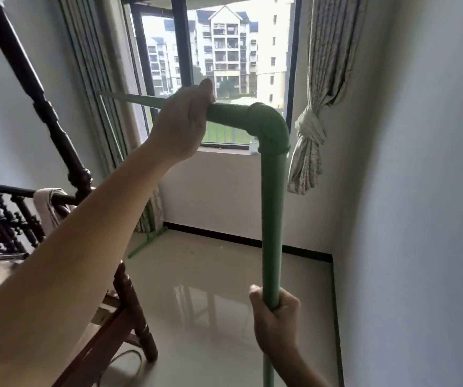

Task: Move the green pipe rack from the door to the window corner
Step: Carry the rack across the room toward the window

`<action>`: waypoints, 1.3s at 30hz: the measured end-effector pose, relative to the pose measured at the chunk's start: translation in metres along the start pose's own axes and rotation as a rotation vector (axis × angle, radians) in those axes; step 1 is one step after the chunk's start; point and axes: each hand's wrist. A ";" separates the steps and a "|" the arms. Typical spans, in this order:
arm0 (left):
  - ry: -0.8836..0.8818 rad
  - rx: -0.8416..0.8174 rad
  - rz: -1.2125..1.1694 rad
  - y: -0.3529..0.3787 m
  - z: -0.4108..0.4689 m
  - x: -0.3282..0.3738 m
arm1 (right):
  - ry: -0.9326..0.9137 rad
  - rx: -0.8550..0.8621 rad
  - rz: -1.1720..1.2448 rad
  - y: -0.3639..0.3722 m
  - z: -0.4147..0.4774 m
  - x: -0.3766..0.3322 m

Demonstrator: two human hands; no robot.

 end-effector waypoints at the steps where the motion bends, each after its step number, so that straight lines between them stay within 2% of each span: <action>1: -0.010 0.003 -0.002 0.010 0.010 -0.009 | -0.007 -0.008 0.001 -0.001 0.017 0.004; 6: -0.038 -0.027 0.049 0.052 0.054 -0.051 | -0.005 0.000 0.023 0.005 0.091 0.019; 12: -0.080 0.019 0.044 0.079 0.101 -0.121 | -0.012 0.015 0.019 0.039 0.173 0.033; 17: -0.042 0.007 0.054 0.100 0.140 -0.166 | -0.015 0.025 0.025 0.059 0.237 0.042; 22: 0.034 -0.024 0.181 0.137 0.166 -0.209 | 0.010 0.020 0.049 0.064 0.298 0.061; 26: 0.034 -0.026 0.213 0.170 0.190 -0.239 | -0.005 -0.026 0.072 0.065 0.357 0.083; 31: -0.053 -0.026 0.263 0.221 0.221 -0.270 | 0.002 -0.110 0.096 0.067 0.433 0.112; 39: -0.173 0.060 0.182 0.262 0.248 -0.328 | -0.047 -0.237 0.129 0.103 0.513 0.133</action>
Point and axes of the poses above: each hand's wrist, its own z-axis towards the middle knuckle, its own y-axis out of the palm, x = y × z, and after that the axes turned 10 degrees about -z, right-handed
